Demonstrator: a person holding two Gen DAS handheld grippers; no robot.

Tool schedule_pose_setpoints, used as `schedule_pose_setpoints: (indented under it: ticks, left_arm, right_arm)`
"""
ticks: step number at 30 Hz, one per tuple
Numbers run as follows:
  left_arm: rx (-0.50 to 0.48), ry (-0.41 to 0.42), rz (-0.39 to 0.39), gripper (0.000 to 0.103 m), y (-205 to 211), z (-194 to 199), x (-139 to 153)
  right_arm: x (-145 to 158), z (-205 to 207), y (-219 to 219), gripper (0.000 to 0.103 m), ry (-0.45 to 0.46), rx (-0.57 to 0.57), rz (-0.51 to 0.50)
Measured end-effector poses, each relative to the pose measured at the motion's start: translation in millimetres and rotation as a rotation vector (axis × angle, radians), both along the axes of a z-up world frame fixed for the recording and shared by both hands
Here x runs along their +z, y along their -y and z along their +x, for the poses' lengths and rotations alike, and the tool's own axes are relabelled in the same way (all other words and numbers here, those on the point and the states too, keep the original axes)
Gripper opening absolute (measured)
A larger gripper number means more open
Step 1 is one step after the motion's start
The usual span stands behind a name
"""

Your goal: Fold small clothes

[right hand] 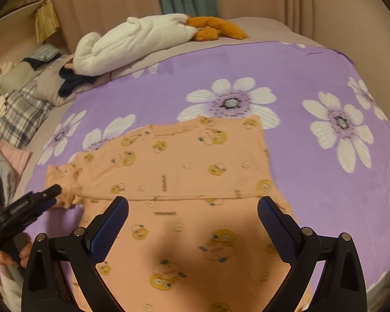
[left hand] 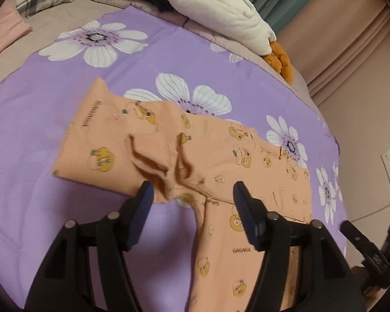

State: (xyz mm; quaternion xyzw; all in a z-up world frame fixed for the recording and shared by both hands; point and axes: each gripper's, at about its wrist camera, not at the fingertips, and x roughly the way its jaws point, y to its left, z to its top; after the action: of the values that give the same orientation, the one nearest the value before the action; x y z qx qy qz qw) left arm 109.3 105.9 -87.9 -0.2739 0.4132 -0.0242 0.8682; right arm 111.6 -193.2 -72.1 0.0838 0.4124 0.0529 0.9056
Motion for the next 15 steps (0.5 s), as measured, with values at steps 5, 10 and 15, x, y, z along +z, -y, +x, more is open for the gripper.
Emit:
schedule_pose_setpoints:
  ticks: [5, 10, 15]
  left_arm:
    - [0.077, -0.004, 0.008, 0.066, -22, -18, 8]
    - [0.158, -0.039, 0.084, 0.066, -40, -34, 8]
    - [0.204, -0.060, 0.105, 0.065, -56, -47, 4]
  right_arm:
    - [-2, 15, -31, 0.099, -0.011, 0.089, 0.027]
    - [-5, 32, -75, 0.099, -0.022, 0.226, 0.075]
    - [-9, 42, -127, 0.099, -0.023, 0.355, 0.054]
